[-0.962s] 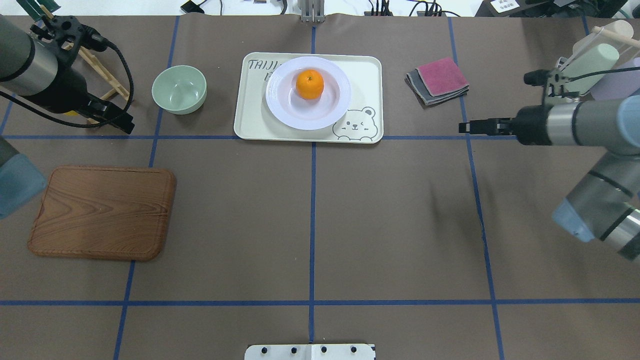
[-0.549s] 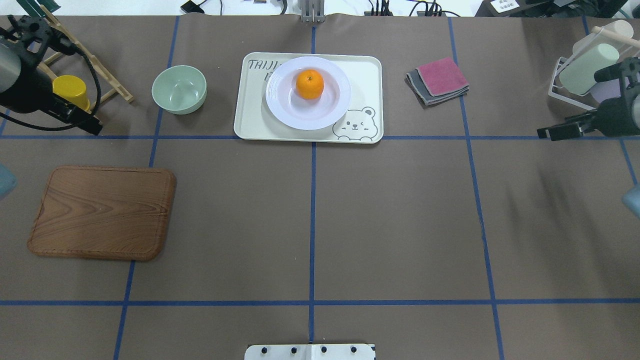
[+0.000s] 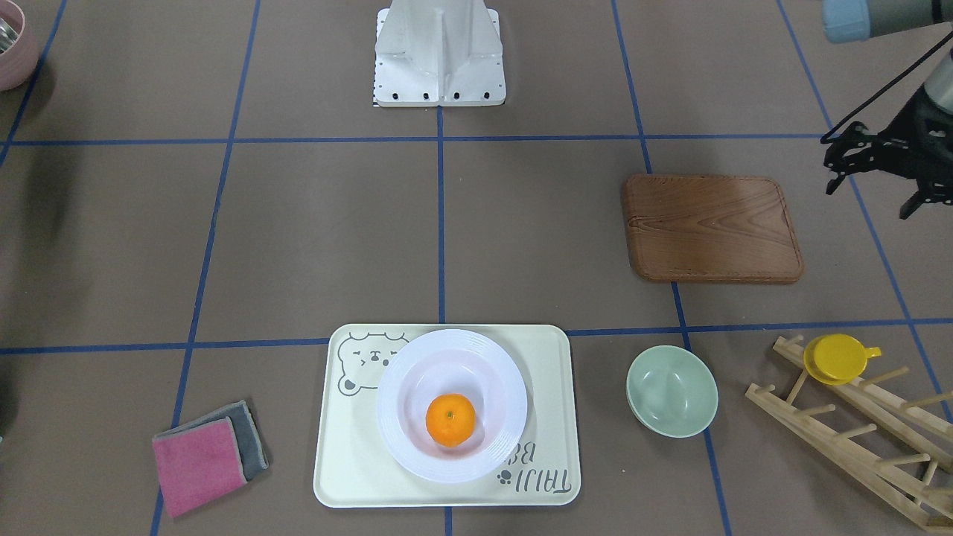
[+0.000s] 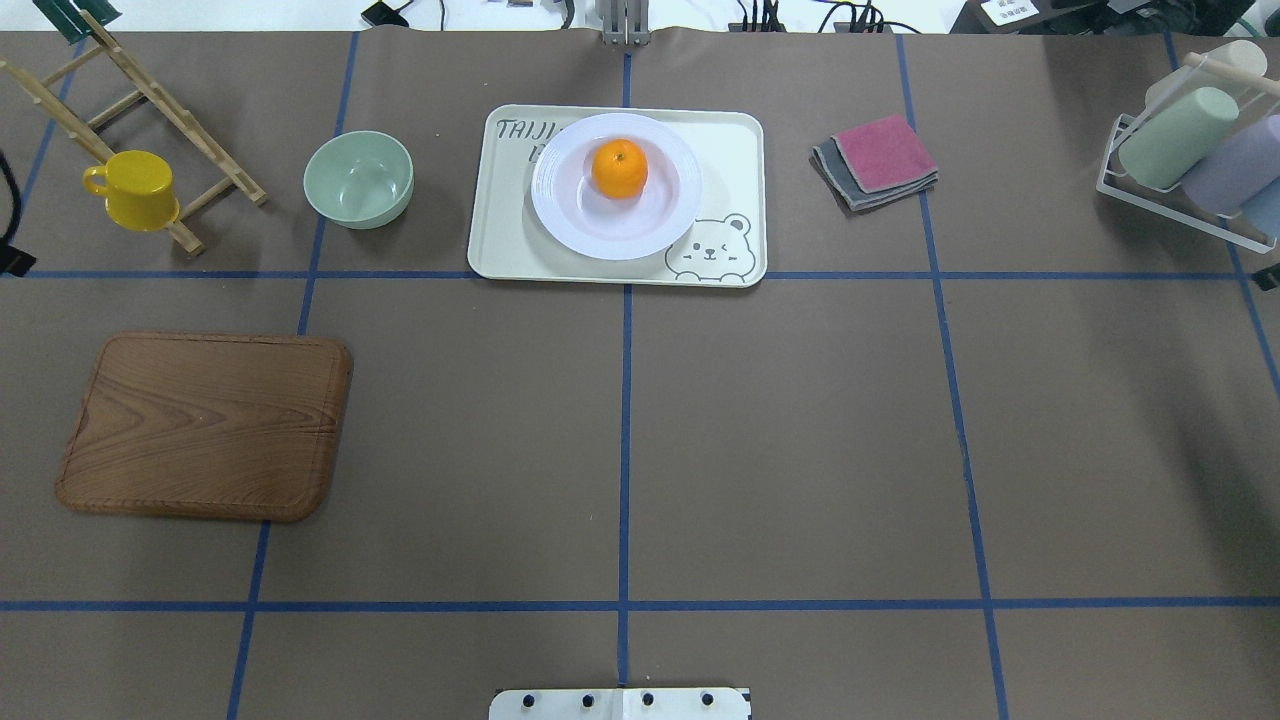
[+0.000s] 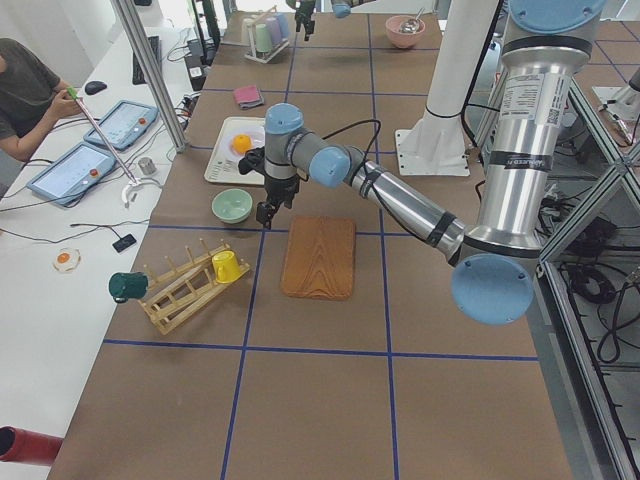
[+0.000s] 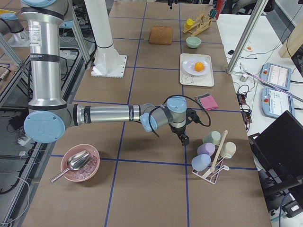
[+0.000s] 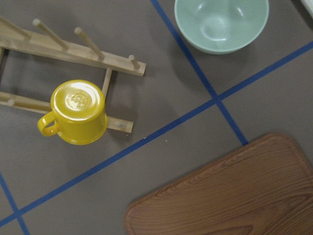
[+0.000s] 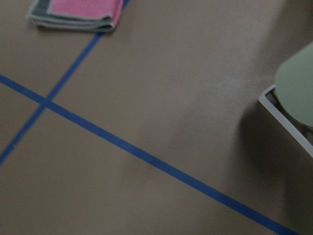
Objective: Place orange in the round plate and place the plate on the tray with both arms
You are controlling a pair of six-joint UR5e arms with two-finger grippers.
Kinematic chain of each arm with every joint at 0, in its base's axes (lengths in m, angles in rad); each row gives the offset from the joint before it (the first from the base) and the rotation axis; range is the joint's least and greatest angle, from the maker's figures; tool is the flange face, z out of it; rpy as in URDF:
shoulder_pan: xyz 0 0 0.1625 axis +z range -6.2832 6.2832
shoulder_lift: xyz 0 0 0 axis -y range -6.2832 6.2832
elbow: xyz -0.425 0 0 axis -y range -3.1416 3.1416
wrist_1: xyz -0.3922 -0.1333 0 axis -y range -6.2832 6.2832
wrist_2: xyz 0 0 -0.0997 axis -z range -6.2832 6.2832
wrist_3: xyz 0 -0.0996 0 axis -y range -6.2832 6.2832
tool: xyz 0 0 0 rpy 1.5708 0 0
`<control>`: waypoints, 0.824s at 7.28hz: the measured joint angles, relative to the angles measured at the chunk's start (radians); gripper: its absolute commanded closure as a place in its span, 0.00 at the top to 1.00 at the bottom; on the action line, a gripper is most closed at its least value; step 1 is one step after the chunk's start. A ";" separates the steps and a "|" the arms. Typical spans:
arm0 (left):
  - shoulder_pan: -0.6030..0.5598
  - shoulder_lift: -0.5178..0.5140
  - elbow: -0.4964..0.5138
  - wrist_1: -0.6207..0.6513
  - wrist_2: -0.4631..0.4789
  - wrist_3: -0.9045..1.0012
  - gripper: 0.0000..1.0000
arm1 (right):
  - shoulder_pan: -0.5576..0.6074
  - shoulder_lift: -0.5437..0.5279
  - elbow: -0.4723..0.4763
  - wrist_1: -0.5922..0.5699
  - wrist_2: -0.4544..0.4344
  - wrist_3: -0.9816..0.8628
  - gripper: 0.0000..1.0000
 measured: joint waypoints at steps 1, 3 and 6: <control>-0.056 0.033 0.010 0.018 -0.050 0.069 0.99 | 0.055 0.017 0.027 -0.130 0.000 -0.106 1.00; -0.136 0.061 0.069 0.072 -0.150 0.115 0.99 | 0.092 0.019 0.047 -0.211 0.000 -0.166 1.00; -0.194 0.072 0.152 0.088 -0.251 0.120 0.99 | 0.099 -0.005 0.060 -0.222 0.002 -0.171 1.00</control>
